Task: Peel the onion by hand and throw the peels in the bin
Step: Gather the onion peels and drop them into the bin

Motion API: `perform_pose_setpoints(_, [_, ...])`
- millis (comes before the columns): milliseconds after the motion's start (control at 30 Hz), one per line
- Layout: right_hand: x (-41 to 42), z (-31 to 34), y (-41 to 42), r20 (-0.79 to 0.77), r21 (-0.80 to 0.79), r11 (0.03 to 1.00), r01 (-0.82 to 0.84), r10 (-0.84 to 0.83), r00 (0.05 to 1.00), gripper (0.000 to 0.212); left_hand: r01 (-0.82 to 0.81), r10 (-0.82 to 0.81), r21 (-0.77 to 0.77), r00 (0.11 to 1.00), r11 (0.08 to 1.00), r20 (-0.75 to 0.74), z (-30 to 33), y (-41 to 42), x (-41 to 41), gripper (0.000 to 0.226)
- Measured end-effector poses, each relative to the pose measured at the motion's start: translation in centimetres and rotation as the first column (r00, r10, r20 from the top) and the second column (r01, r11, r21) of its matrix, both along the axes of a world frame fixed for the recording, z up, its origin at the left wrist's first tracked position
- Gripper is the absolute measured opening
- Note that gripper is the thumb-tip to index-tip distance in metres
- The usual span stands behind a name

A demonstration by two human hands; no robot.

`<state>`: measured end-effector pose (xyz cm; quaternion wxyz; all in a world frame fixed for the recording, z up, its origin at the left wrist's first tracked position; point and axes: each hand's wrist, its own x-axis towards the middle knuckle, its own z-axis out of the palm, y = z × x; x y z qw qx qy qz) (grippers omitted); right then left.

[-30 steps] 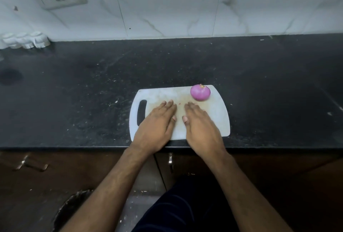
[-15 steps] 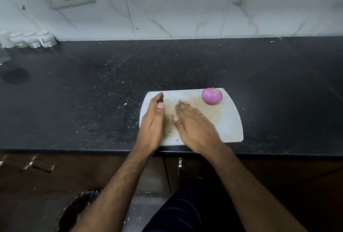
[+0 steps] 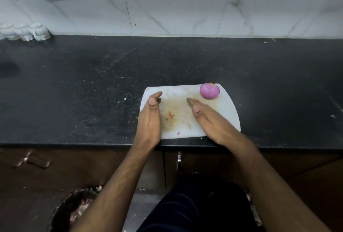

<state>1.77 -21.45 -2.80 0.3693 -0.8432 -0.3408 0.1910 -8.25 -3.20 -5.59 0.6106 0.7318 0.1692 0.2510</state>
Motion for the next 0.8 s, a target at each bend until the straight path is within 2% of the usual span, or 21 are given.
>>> perform_pose_setpoints(133, [-2.7, 0.2, 5.2, -0.008, 0.105, 0.994, -0.029, 0.030, 1.000, 0.071, 0.022, -0.020, -0.116, 1.000, 0.993, 0.017, 0.4, 0.9, 0.3, 0.134])
perform_pose_setpoints(233, [-4.2, 0.6, 8.4, -0.174, 0.293, 0.956, 0.016, 0.036, 0.984, 0.069, 0.009, 0.016, -0.281, 0.996, 0.960, 0.087, 0.7, 1.7, 0.6, 0.136])
perform_pose_setpoints(300, [-4.2, 0.7, 8.5, -0.249, 0.393, 0.910, 0.132, -0.033, 0.968, 0.065, 0.003, 0.039, -0.355, 0.993, 0.935, 0.112, 0.8, 2.0, 0.6, 0.129])
perform_pose_setpoints(367, [-3.1, 0.6, 7.0, -0.162, 0.450, 0.858, 0.248, -0.194, 0.967, 0.047, 0.000, 0.048, -0.360, 0.991, 0.933, 0.125, 0.6, 2.0, 0.3, 0.123])
perform_pose_setpoints(433, [-1.4, 0.4, 5.3, 0.041, 0.385, 0.898, 0.211, -0.245, 0.969, 0.031, -0.008, 0.055, -0.320, 0.989, 0.947, 0.138, 0.5, 1.7, 0.1, 0.116])
perform_pose_setpoints(533, [-0.8, 0.1, 4.6, 0.232, 0.077, 0.996, -0.038, 0.019, 0.972, 0.032, -0.039, 0.081, -0.266, 0.986, 0.963, 0.147, 0.0, 1.2, 0.1, 0.115])
perform_pose_setpoints(633, [-2.3, -1.2, 5.1, 0.327, -0.071, 0.972, -0.222, 0.234, 0.916, 0.044, -0.064, 0.095, -0.211, 0.985, 0.975, 0.140, 0.0, 1.0, 0.3, 0.118])
perform_pose_setpoints(700, [-3.1, -1.4, 4.6, 0.375, -0.092, 0.965, -0.244, 0.260, 0.890, 0.053, -0.071, 0.096, -0.184, 0.986, 0.980, 0.134, 0.2, 0.9, 0.2, 0.121])
perform_pose_setpoints(800, [-3.3, -0.4, 2.6, 0.326, -0.105, 0.956, -0.273, 0.293, 0.899, 0.048, -0.091, 0.108, -0.144, 0.988, 0.985, 0.112, 0.1, 0.8, 0.0, 0.124])
